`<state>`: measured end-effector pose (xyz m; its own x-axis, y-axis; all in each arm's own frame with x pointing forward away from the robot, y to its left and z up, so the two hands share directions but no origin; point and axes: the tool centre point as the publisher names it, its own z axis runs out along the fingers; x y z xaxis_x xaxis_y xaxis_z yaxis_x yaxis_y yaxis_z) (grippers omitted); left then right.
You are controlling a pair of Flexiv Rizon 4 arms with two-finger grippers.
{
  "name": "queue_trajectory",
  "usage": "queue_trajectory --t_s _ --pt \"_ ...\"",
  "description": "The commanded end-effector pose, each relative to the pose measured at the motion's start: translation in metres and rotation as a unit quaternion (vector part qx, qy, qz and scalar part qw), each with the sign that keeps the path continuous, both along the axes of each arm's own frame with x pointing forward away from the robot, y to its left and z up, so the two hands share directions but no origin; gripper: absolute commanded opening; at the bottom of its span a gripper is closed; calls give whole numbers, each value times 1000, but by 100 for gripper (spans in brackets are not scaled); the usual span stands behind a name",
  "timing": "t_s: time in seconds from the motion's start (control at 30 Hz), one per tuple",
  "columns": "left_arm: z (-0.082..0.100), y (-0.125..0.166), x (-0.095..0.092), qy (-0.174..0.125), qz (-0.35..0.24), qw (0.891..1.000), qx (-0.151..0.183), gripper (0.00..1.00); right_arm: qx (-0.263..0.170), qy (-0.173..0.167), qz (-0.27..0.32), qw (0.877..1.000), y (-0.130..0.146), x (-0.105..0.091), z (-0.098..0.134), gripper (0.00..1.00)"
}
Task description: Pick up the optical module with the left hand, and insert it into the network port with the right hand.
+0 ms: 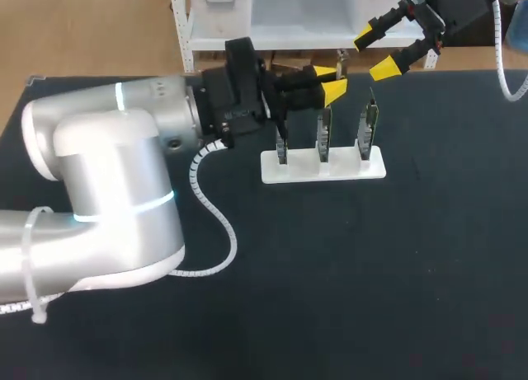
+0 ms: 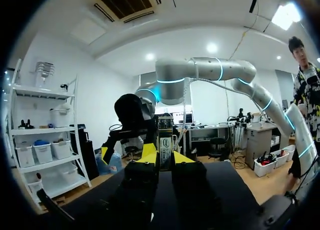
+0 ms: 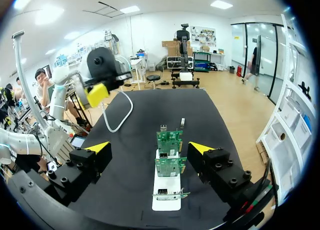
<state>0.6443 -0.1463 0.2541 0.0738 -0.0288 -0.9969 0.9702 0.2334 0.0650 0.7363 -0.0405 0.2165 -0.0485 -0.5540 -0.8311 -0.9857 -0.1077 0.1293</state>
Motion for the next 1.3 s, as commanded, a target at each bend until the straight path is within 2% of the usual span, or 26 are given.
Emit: queue_trajectory --t_s 0.03,0.07,0.23,0.3,0.43,0.6,0.8,1.3 --pt "-11 3 22 -17 -75 997 -18 0 0 0 1 1000 0 1 0 100" --pt "-14 5 23 -8 -77 997 -17 0 0 0 1 1000 0 1 0 100" --pt "-18 11 29 -13 -105 994 -30 0 0 0 1 1000 0 1 0 100" --pt "-18 11 31 -4 -113 993 -15 0 0 0 1 1000 0 1 0 100" --pt "-19 9 33 12 -134 991 -4 0 0 0 1 1000 0 1 0 100" --pt "-18 2 36 9 -146 989 -4 0 0 0 1 1000 0 1 0 100" --pt "-29 -2 38 15 -147 989 -10 0 0 0 1 1000 0 1 0 100" --pt "-33 -11 54 21 -147 989 -2 0 0 0 1 1000 0 1 0 100"
